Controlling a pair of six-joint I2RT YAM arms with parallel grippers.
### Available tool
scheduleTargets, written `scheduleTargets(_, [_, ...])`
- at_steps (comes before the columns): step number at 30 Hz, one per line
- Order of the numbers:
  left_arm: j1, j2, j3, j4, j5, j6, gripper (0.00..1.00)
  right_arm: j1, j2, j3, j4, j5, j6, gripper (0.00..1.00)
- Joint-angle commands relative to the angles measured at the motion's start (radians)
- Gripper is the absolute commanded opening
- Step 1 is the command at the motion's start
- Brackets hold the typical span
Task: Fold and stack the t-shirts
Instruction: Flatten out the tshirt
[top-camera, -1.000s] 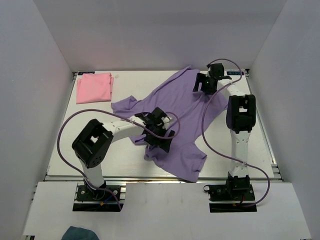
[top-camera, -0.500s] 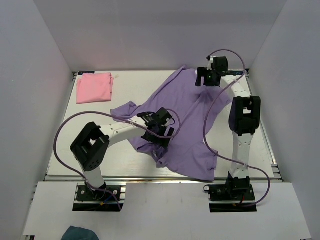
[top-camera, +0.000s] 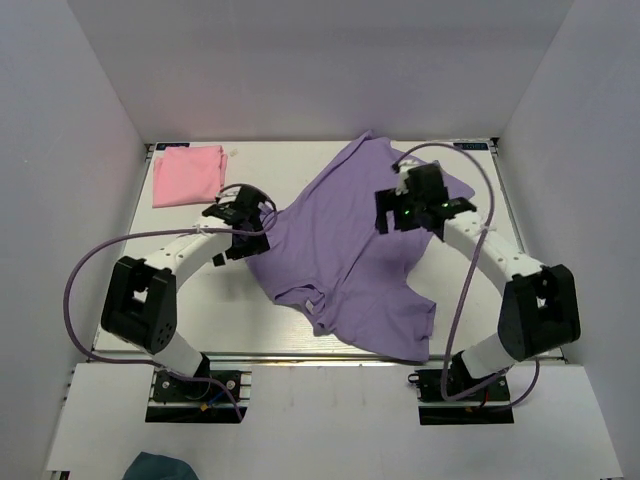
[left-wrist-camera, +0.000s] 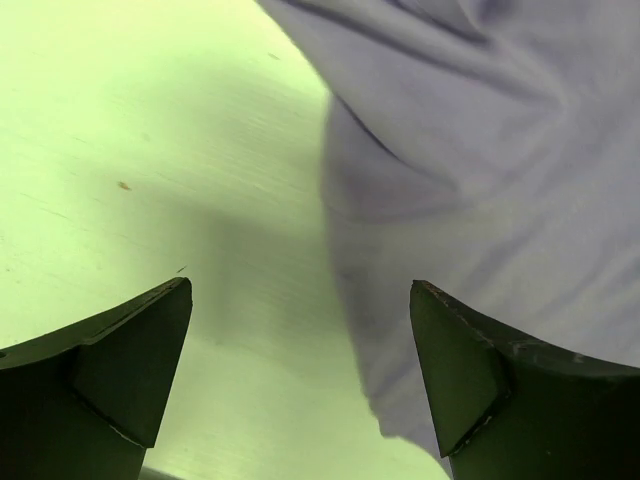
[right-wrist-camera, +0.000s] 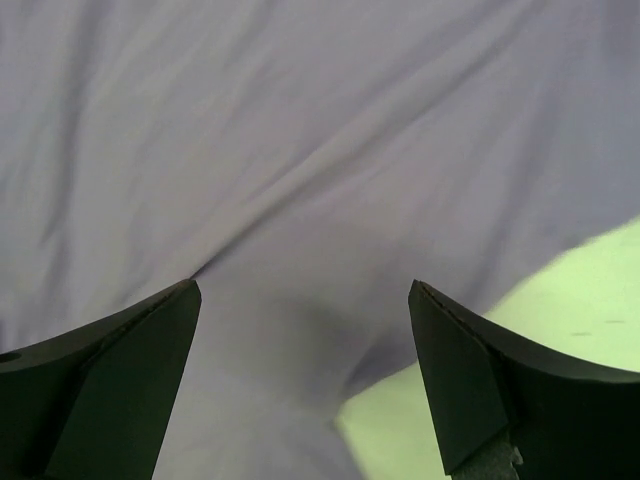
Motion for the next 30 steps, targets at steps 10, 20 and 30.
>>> scheduleTargets(10, [0.117,-0.023,-0.141,0.251,0.295,0.059,0.96,0.505,-0.211,-0.253,-0.151,0.066,-0.041,0.89])
scheduleTargets(20, [0.099,-0.043,-0.255,0.311,0.250,0.070,0.88,0.765,-0.223,-0.329,-0.166,0.087,-0.016,0.86])
scheduleTargets(30, [0.081,-0.004,-0.311,0.423,0.324,0.090,0.75,0.866,-0.146,-0.418,-0.047,0.148,0.036,0.86])
